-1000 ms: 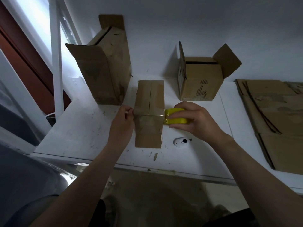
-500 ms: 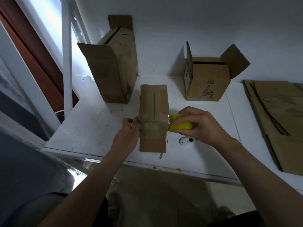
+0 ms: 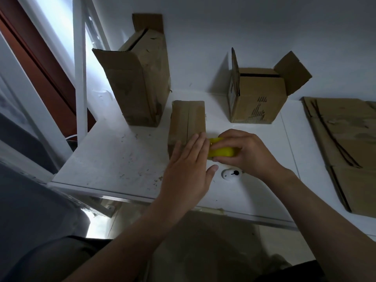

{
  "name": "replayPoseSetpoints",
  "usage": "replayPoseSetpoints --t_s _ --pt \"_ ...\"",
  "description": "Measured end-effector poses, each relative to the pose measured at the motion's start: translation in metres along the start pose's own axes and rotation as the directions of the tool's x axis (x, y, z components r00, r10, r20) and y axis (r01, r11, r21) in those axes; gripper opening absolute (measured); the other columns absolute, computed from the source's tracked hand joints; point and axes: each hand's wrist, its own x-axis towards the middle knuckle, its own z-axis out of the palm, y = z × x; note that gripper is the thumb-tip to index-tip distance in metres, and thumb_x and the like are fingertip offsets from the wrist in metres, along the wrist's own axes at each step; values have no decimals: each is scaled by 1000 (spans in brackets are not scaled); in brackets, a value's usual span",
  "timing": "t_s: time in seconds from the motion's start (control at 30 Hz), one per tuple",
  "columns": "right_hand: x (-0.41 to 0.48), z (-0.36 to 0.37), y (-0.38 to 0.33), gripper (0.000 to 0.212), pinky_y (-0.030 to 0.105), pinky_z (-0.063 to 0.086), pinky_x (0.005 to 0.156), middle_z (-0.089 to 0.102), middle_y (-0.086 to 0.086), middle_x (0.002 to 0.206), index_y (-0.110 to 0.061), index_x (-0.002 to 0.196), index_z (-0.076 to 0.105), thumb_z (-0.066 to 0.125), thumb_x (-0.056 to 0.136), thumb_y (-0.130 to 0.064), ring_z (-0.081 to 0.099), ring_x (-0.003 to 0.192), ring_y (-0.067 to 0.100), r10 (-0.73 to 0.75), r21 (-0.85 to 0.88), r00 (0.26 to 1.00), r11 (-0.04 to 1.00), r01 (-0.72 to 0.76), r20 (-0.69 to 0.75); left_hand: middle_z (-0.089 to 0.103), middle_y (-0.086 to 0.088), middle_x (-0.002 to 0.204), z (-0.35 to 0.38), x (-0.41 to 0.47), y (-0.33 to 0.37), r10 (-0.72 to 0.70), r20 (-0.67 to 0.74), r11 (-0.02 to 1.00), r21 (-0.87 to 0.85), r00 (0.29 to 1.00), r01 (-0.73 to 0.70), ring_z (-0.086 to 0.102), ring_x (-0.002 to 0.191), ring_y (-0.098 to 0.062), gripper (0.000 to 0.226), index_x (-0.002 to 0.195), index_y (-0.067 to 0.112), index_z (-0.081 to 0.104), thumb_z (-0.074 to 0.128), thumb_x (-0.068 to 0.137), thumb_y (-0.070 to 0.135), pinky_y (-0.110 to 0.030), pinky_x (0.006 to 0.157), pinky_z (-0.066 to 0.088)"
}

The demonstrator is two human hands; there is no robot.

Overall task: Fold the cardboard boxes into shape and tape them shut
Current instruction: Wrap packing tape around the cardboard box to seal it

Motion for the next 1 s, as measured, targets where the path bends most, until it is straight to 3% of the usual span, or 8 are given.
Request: replayPoseSetpoints --t_s 0.23,0.33,0.4,0.47,0.57,0.7,0.83,1.0 --pt "4 2 -4 27 35 56 82 71 0 105 -22 101 81 89 75 -27 67 94 16 51 9 999 999 -51 -13 11 -3 170 -8 23 -31 -109 9 993 -37 994 109 2 156 -16 81 161 15 15 6 97 64 -46 127 4" --pt "3 2 -4 29 37 56 86 71 -1 109 -24 103 81 89 75 -27 66 98 17 70 1 998 998 -70 -5 -2 -3 170 -6 33 -48 -191 28 959 -207 981 192 -9 156 -15 78 162 11 7 11 100 59 -39 125 2" --pt "2 4 -5 30 37 56 89 70 -1 112 -24 104 80 88 75 -27 65 101 16 91 -2 996 996 -91 -5 -9 3 170 -3 37 -51 -245 55 843 -482 968 241 -13 154 -10 68 162 15 1 20 106 49 -35 124 -1" --pt "2 6 -7 31 35 55 90 69 -1 114 -24 106 80 87 76 -28 64 103 16 112 3 994 994 -112 -8 -8 9 169 -4 39 -52 -316 123 649 -696 941 309 -6 154 -8 64 162 24 -2 25 108 46 -35 124 3" --pt "2 6 -9 31 35 54 88 67 0 114 -22 106 79 87 77 -26 62 103 17 134 33 991 990 -134 8 8 9 169 -11 41 -55 -393 223 456 -795 892 400 13 154 -17 61 162 32 4 30 109 46 -37 119 15" --pt "0 -1 -11 28 38 54 80 63 0 109 -25 109 77 83 82 -30 61 97 18 84 -70 993 994 -78 85 15 6 168 -14 30 -48 -350 95 579 -760 932 295 25 151 -18 55 158 31 31 46 106 40 -39 120 27" --pt "-4 -3 -13 40 28 50 74 56 -6 111 -34 122 66 80 85 -38 56 96 17 87 -190 984 980 -57 154 24 4 164 -12 17 -42 -277 -8 710 -675 961 199 42 139 -18 41 133 42 59 64 93 49 -31 106 45" --pt "-5 -6 -13 55 16 45 77 53 -13 121 -43 128 47 78 82 -47 50 104 6 78 -102 976 993 -58 203 38 6 143 -17 9 -44 -326 -19 712 -663 945 232 54 121 -17 44 109 55 61 67 69 73 -40 99 55"
